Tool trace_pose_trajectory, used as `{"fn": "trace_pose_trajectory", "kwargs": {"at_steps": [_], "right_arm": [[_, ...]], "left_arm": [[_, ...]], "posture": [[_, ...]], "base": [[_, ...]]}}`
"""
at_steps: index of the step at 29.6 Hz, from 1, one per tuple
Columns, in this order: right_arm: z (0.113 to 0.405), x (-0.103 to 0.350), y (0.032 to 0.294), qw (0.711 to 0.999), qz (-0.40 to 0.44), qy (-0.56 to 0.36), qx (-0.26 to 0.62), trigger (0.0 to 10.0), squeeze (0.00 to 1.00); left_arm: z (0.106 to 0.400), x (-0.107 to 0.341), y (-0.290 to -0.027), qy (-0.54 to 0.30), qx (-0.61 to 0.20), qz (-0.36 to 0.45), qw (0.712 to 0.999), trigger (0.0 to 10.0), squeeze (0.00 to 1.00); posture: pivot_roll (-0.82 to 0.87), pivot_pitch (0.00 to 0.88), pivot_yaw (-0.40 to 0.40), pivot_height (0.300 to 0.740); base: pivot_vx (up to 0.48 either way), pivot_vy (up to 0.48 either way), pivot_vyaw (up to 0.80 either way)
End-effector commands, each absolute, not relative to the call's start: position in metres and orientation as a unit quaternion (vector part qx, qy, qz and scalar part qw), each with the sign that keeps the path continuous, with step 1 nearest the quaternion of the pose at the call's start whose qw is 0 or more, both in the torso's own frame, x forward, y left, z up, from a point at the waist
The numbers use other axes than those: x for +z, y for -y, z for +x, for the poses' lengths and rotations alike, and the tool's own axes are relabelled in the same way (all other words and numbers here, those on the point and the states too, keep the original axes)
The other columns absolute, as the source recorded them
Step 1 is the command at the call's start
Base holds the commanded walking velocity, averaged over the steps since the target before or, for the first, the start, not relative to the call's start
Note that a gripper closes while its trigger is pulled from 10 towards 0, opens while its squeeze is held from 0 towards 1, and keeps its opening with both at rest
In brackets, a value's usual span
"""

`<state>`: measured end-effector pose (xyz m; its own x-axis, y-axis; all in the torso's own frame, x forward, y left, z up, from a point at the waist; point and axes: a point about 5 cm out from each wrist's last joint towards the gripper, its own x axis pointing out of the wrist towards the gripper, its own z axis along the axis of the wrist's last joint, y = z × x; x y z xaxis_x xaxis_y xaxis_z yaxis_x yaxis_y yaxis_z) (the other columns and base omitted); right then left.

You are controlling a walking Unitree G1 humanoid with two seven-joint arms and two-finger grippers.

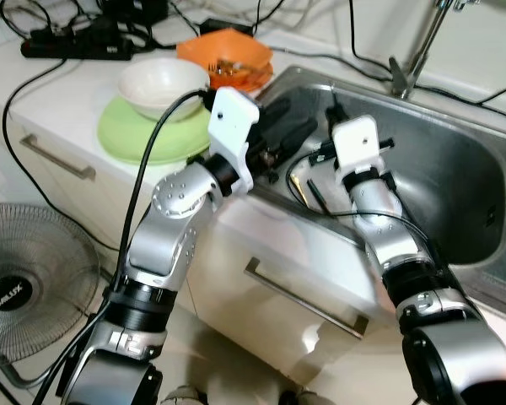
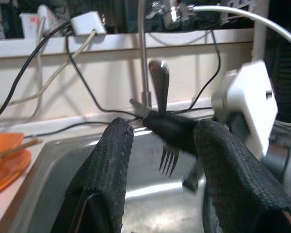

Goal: Kitchen organization

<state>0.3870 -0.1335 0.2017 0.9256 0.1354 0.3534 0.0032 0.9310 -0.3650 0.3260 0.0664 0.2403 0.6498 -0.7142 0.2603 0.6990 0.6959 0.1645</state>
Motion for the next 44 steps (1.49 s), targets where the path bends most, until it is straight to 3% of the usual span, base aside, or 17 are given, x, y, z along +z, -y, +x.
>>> {"fn": "trace_pose_trajectory", "kwargs": {"at_steps": [1, 6, 13, 23, 44], "right_arm": [[0.393, 0.204, 0.141, 0.971, -0.169, 0.167, 0.011, 10.0, 0.00], [0.405, 0.205, 0.150, 0.986, -0.138, 0.095, -0.011, 10.0, 0.00], [0.411, 0.195, 0.158, 0.992, -0.124, 0.023, -0.024, 10.0, 0.00], [0.410, 0.175, 0.160, 0.992, -0.107, -0.060, -0.007, 10.0, 0.00], [0.401, 0.148, 0.159, 0.988, -0.118, -0.103, 0.005, 10.0, 0.00]], "left_arm": [[0.327, 0.230, -0.070, 0.124, -0.386, 0.015, 0.914, 10.0, 0.00], [0.328, 0.191, -0.076, 0.026, -0.387, 0.037, 0.921, 10.0, 0.00], [0.323, 0.173, -0.078, -0.020, -0.393, 0.026, 0.919, 10.0, 0.00], [0.318, 0.169, -0.083, -0.035, -0.396, 0.025, 0.917, 10.0, 0.00], [0.315, 0.167, -0.084, -0.046, -0.396, 0.026, 0.917, 10.0, 0.00]], "posture": [[0.13, 0.077, -0.021, 0.740], [0.12, 0.073, -0.023, 0.740], [0.13, 0.075, -0.026, 0.740], [0.14, 0.077, -0.027, 0.740], [0.14, 0.063, -0.022, 0.740]], "base": [[0.000, 0.000, 0.00], [0.000, 0.000, 0.00], [0.000, 0.000, 0.00], [0.000, 0.000, 0.00], [0.000, 0.000, 0.00]]}}
